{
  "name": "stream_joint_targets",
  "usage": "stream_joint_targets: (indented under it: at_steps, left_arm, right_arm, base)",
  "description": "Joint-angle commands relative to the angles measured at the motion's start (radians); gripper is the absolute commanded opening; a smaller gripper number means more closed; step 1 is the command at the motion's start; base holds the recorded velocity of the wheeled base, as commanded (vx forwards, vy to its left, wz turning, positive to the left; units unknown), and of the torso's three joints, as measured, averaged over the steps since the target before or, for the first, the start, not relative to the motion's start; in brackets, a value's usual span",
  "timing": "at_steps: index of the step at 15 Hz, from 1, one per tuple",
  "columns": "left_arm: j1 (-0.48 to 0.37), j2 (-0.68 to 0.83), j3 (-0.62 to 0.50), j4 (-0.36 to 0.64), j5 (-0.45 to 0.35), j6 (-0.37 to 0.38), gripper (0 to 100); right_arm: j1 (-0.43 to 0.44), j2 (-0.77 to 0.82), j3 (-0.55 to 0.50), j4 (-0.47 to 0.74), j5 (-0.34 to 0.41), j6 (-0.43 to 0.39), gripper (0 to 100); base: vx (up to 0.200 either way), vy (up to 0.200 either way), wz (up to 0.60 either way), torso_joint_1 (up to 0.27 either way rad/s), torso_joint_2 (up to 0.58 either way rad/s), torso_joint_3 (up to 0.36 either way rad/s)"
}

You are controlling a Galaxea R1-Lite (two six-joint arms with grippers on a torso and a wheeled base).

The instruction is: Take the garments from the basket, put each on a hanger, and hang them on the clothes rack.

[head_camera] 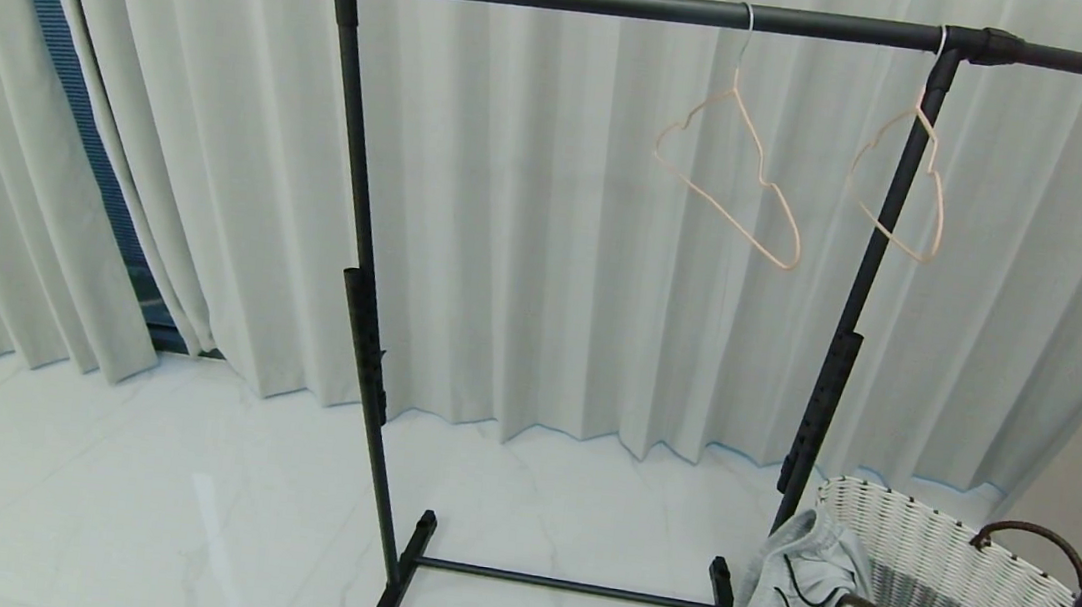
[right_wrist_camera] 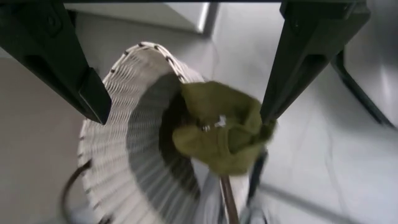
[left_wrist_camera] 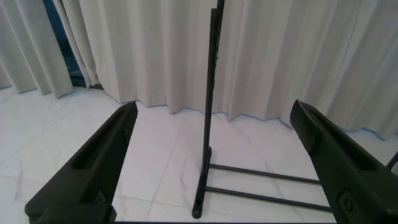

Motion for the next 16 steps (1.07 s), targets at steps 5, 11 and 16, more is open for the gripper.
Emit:
stream_joint_targets:
  at_steps: [5, 11, 16]
  left_arm:
    - [0.0, 0.0, 0.0, 0.0, 0.0, -0.001, 100]
    - [0.0, 0.0, 0.0, 0.0, 0.0, 0.001, 100]
    - [0.0, 0.0, 0.0, 0.0, 0.0, -0.001, 100]
  right_arm:
    - [-0.027, 0.667, 0.047, -0.416, -0.01, -0.067, 100]
    - [-0.063, 0.863, 0.042, -0.634, -0.008, -0.125, 100]
    - [-0.098, 0.897, 0.036, -0.698, -0.008, -0.127, 100]
  base:
    - [0.0, 0.0, 0.0, 0.0, 0.0, 0.0]
    - [0.0, 0.0, 0.0, 0.0, 0.0, 0.0]
    - [0.0, 0.0, 0.0, 0.0, 0.0, 0.0]
